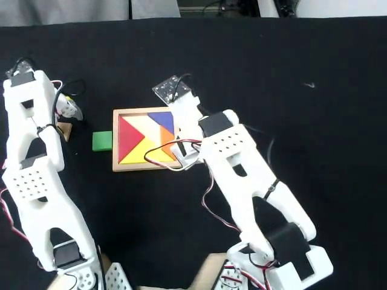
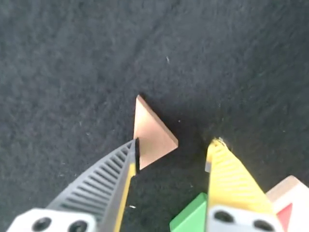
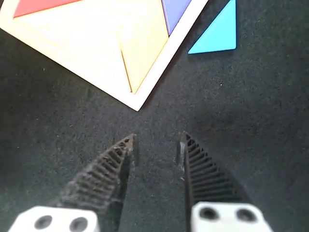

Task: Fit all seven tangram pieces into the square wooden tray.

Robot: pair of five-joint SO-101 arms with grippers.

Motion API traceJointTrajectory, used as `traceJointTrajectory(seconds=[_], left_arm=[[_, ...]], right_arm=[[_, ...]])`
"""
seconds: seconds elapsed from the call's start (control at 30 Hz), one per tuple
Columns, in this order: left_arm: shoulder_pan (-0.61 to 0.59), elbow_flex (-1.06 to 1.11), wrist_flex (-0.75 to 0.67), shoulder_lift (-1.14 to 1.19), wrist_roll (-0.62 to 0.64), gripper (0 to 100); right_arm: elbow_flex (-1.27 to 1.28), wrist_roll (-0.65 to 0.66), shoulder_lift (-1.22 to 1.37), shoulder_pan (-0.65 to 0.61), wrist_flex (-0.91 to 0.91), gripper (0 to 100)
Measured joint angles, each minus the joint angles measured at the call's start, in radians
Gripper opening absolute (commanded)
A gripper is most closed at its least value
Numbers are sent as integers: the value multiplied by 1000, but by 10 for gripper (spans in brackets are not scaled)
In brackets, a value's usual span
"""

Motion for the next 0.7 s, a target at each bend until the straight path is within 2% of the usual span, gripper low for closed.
traceJointTrajectory(seconds=[0.37,0.7], left_arm=[[-29,6,-11,2,2,235],[-48,68,-77,0,-6,234]], right_arm=[[0,0,0,0,0,141],[0,0,0,0,0,141]])
